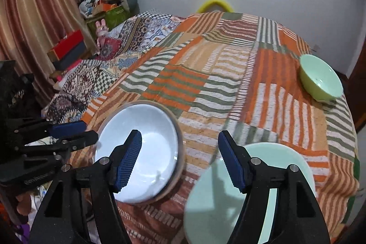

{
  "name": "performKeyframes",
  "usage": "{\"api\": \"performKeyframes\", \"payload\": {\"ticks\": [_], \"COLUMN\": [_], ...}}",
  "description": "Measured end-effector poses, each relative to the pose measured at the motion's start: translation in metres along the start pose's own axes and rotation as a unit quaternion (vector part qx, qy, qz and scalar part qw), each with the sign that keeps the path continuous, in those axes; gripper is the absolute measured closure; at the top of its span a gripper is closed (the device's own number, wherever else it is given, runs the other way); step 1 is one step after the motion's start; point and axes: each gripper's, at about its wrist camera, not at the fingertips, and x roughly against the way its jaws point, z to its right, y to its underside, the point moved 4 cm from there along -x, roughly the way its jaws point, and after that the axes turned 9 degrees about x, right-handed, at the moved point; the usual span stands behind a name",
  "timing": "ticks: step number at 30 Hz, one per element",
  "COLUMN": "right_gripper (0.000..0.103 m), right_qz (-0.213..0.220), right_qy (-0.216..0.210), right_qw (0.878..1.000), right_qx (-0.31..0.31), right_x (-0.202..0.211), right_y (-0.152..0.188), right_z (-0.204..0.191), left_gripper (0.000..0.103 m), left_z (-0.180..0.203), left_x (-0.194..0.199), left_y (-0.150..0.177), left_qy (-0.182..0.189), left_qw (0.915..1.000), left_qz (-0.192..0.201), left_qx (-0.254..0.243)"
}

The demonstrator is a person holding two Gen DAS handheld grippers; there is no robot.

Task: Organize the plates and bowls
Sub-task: 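Lower the white polka-dot bowl into the pink bowl and open both tools, then move both open tools toward the mint-green bowl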

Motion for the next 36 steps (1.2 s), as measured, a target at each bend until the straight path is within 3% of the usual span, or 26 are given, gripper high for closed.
{"api": "performKeyframes", "payload": {"ticks": [3, 5, 10, 19, 22, 27, 36], "right_gripper": [0.037, 0.037, 0.037, 0.037, 0.037, 0.037, 0.066], "right_qz": [0.011, 0.018, 0.043, 0.065, 0.066, 0.051, -0.013], "right_qy": [0.018, 0.035, 0.073, 0.114, 0.123, 0.124, 0.095], "right_qw": [1.000, 0.999, 0.995, 0.980, 0.974, 0.967, 0.965], "right_qx": [-0.013, -0.020, -0.056, -0.148, -0.179, -0.215, -0.246], "right_x": [0.019, 0.033, 0.068, 0.097, 0.090, 0.057, -0.028], "right_y": [0.006, 0.009, 0.017, 0.022, 0.021, 0.014, 0.002], "right_z": [0.024, 0.041, 0.096, 0.212, 0.251, 0.298, 0.355], "left_gripper": [0.058, 0.048, 0.034, 0.030, 0.018, 0.018, 0.018], "left_z": [0.018, 0.033, 0.076, 0.159, 0.181, 0.206, 0.209], "left_x": [0.012, 0.019, 0.027, -0.003, -0.025, -0.072, -0.141], "left_y": [-0.009, -0.016, -0.035, -0.071, -0.081, -0.095, -0.112], "left_qy": [0.013, 0.022, 0.057, 0.063, 0.063, 0.058, 0.051], "left_qw": [0.9998, 0.9993, 0.9973, 0.9953, 0.9950, 0.9949, 0.9948], "left_qz": [0.017, 0.029, 0.047, 0.055, 0.051, 0.029, -0.015], "left_qx": [-0.006, -0.007, -0.006, -0.049, -0.058, -0.077, -0.087]}}
